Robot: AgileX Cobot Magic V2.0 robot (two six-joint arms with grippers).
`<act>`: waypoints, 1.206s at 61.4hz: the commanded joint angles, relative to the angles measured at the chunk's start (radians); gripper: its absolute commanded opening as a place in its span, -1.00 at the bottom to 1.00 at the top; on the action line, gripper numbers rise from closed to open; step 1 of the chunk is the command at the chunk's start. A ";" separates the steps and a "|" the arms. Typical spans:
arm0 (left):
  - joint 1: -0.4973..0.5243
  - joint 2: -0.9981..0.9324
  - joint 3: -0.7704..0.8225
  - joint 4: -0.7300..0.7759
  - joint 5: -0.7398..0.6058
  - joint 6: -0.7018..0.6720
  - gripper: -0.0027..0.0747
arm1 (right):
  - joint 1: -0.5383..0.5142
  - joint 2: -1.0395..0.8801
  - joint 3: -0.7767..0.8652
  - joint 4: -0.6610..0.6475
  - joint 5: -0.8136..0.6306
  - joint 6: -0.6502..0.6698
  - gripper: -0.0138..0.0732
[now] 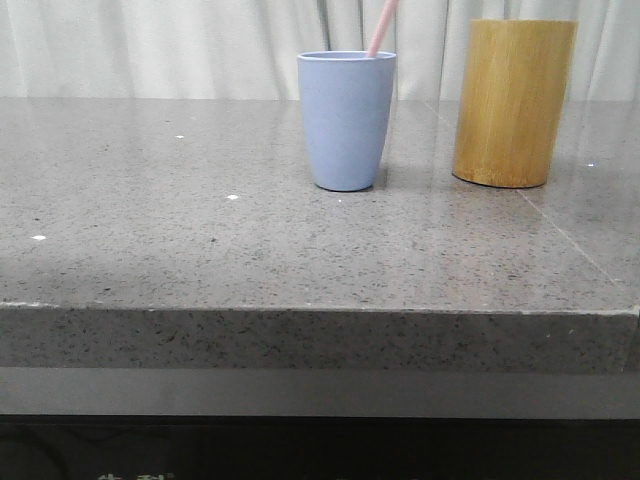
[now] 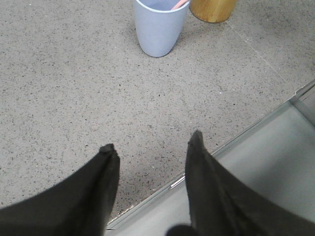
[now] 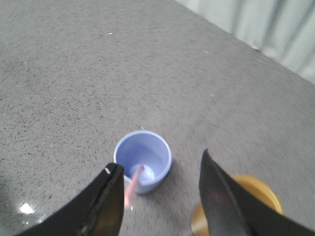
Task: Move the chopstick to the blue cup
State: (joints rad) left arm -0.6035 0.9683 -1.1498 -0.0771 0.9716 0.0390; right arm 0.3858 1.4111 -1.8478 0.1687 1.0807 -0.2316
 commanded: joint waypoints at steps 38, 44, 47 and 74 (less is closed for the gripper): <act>-0.008 -0.015 -0.027 -0.012 -0.068 -0.006 -0.11 | -0.006 -0.692 0.805 -0.085 -0.220 0.176 0.20; -0.008 -0.015 -0.027 -0.012 -0.068 -0.006 -0.11 | -0.006 -0.758 0.889 -0.085 -0.256 0.176 0.20; -0.008 -0.015 -0.027 -0.012 -0.068 -0.006 -0.11 | -0.006 -0.779 0.915 -0.085 -0.271 0.176 0.20; -0.008 -0.015 -0.027 -0.012 -0.068 -0.006 -0.56 | -0.006 -0.816 0.955 -0.085 -0.296 0.176 -0.48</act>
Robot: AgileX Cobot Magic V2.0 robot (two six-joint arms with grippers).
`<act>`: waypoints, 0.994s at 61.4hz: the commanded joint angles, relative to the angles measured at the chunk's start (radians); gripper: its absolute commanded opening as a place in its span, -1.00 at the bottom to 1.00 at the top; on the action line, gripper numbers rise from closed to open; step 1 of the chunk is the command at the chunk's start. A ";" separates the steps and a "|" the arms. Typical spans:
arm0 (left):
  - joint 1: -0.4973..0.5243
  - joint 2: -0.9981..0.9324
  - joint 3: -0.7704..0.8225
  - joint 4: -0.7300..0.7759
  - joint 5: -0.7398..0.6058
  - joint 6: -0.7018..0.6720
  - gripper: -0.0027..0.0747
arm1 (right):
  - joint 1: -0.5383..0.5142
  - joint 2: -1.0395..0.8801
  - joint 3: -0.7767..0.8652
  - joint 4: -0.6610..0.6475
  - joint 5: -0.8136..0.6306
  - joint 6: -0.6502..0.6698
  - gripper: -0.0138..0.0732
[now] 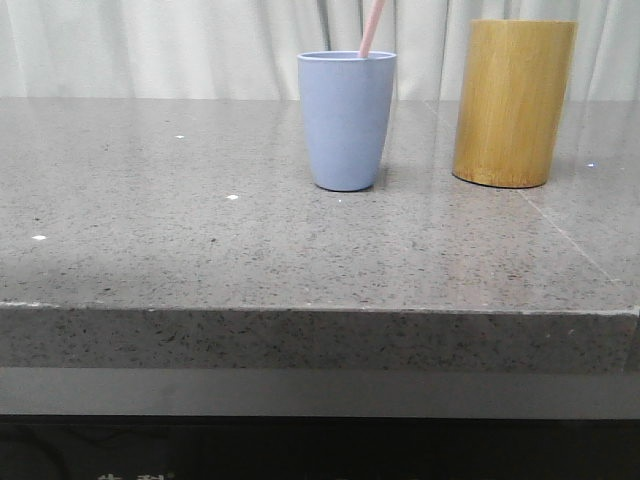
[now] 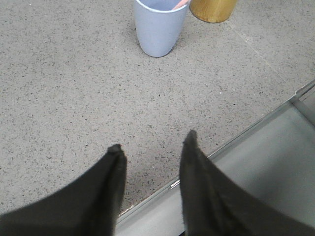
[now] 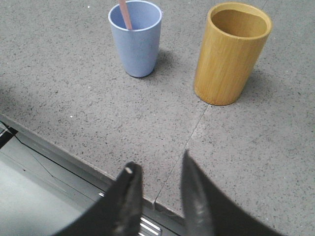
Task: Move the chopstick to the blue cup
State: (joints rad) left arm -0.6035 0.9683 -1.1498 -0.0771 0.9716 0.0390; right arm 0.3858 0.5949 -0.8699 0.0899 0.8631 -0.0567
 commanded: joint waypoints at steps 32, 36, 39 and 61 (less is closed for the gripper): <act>-0.008 -0.015 -0.027 -0.012 -0.068 -0.006 -0.98 | -0.006 0.000 -0.021 -0.008 -0.088 0.001 -0.84; -0.008 -0.015 -0.027 -0.012 -0.068 -0.006 -0.98 | -0.006 0.000 -0.021 -0.008 -0.088 0.001 -0.84; -0.008 -0.015 -0.027 -0.012 -0.068 -0.006 -0.98 | -0.006 0.000 -0.021 -0.008 -0.088 0.001 -0.84; 0.034 -0.040 0.006 0.051 -0.109 -0.001 -0.98 | -0.006 0.000 -0.021 -0.008 -0.088 0.001 -0.84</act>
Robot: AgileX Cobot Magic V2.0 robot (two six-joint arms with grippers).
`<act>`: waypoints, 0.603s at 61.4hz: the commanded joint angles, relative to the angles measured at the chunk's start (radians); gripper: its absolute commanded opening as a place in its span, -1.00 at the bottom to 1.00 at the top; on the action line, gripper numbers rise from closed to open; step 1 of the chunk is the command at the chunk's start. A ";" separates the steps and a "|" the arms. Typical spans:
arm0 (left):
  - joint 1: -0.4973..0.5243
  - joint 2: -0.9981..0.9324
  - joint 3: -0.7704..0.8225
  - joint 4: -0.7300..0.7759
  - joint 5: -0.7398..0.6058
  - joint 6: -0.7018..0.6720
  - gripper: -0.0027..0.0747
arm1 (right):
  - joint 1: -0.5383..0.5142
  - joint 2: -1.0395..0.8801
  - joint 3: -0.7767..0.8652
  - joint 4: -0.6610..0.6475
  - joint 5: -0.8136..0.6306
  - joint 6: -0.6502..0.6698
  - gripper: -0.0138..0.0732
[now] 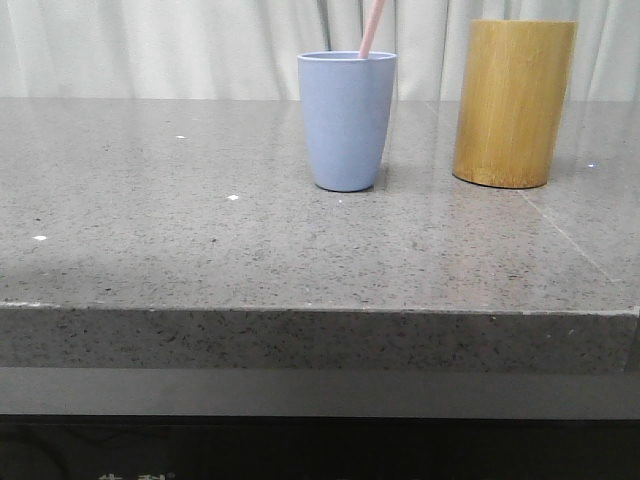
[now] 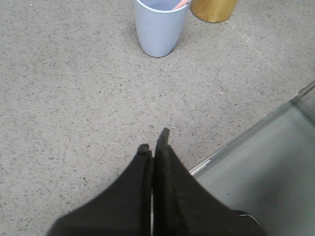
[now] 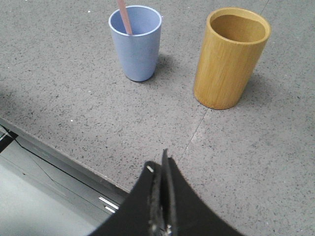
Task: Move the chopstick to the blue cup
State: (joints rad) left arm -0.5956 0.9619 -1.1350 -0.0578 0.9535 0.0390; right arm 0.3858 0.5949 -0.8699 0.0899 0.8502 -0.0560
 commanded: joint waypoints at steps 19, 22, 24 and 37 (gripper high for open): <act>0.274 -0.320 0.339 0.068 -0.543 0.003 -0.98 | -0.006 0.000 -0.021 -0.008 -0.074 0.001 -0.84; 0.311 -0.388 0.422 0.068 -0.634 0.003 -0.98 | -0.006 0.000 -0.021 -0.008 -0.074 0.001 -0.84; 0.336 -0.431 0.484 0.066 -0.697 0.003 -0.98 | -0.006 0.000 -0.021 -0.008 -0.074 0.001 -0.84; 0.467 -0.716 0.812 0.040 -0.924 0.003 -0.98 | -0.006 0.000 -0.021 -0.008 -0.074 0.001 -0.84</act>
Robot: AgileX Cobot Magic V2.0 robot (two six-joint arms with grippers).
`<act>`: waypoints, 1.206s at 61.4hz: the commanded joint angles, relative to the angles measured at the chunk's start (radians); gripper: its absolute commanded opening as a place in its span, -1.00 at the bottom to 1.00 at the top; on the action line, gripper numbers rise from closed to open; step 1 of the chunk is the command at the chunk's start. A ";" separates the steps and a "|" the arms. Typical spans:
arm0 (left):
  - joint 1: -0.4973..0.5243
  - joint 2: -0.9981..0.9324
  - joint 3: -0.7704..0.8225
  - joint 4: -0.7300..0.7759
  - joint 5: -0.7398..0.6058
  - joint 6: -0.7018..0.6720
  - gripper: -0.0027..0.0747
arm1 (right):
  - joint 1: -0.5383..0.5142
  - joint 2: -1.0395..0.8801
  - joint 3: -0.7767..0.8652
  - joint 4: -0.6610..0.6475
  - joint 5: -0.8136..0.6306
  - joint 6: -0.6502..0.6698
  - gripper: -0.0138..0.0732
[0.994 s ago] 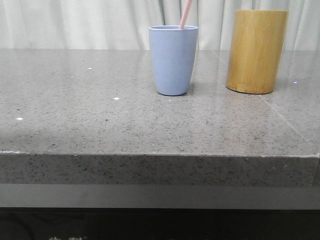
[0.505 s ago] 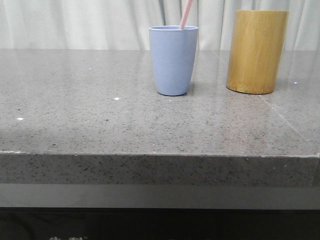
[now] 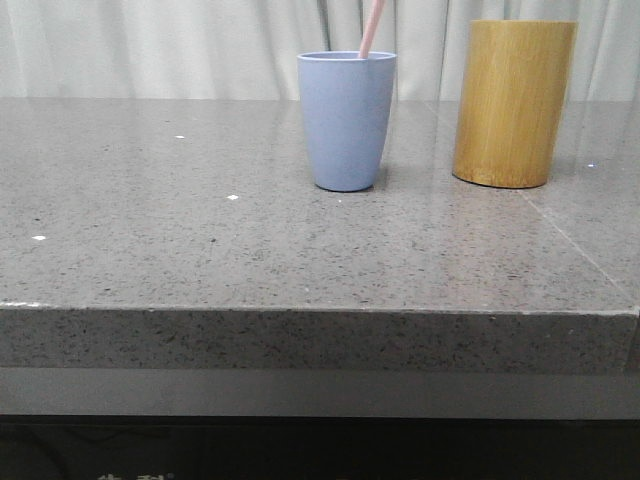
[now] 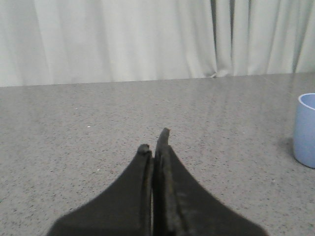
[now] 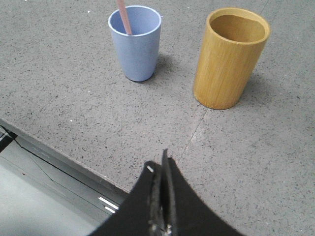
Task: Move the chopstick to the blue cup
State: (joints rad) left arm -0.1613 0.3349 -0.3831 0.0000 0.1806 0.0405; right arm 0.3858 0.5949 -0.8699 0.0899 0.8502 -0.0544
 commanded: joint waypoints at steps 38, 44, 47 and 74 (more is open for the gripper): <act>0.111 -0.365 0.399 -0.117 -0.181 0.002 -0.98 | -0.006 0.000 -0.021 -0.008 -0.069 -0.001 -0.84; 0.111 -0.361 0.399 -0.117 -0.191 0.002 -0.98 | -0.006 0.000 -0.021 -0.008 -0.069 -0.001 -0.84; 0.111 -0.361 0.399 -0.117 -0.193 0.002 -0.98 | -0.006 0.000 -0.021 -0.008 -0.069 -0.001 -0.84; 0.109 -0.361 0.399 -0.059 -0.196 -0.033 -0.98 | -0.006 0.000 -0.021 -0.008 -0.069 -0.001 -0.84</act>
State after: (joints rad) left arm -0.0519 -0.0042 0.0030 -0.0695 0.0685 0.0216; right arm 0.3858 0.5949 -0.8699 0.0881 0.8502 -0.0544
